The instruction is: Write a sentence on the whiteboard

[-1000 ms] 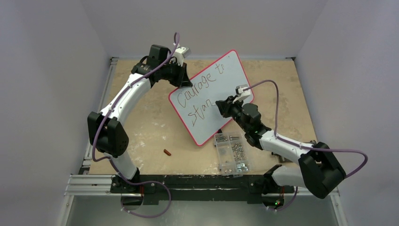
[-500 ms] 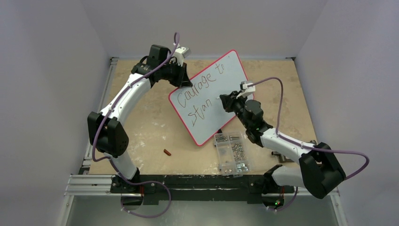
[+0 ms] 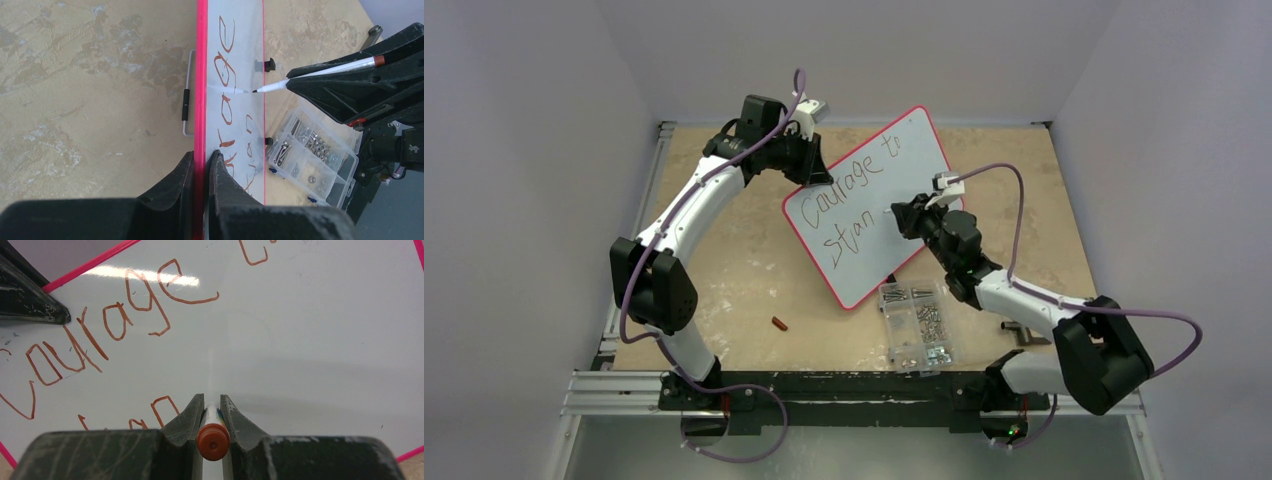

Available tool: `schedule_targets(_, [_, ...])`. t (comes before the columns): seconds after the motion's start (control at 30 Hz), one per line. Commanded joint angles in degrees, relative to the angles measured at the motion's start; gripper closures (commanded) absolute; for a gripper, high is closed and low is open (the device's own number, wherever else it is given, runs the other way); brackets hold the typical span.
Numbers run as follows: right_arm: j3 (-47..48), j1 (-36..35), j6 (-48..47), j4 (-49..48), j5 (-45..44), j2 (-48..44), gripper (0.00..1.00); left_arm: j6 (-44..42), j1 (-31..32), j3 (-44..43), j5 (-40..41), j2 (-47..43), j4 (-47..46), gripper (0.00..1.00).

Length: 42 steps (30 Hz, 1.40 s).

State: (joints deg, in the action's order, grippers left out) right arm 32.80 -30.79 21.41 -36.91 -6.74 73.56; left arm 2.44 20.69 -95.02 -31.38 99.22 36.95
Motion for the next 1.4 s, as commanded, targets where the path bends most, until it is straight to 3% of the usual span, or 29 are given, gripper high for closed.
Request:
schedule_targets(0.0, [2.6,0.2,-0.3,-2.6,1.1,0.8,1.0,-4.3,0.4,0.7,8.5,0.2,4.0,1.0])
schedule_targets(0.6, [5.2,0.1,-0.6,-3.3,3.2,4.0,1.0,-4.4,0.6,1.0,8.7,-0.2,4.1,1.0])
schedule_targets(1.0, [1.2,0.1,0.6,-5.3,8.9,4.7,1.0,-4.4,0.7,0.7,8.7,-0.3,4.3,1.0])
schedule_targets(1.37, [-0.3,0.1,0.6,-2.8,5.3,4.0,1.0,-4.3,0.7,0.5,8.7,-0.3,4.3,1.0])
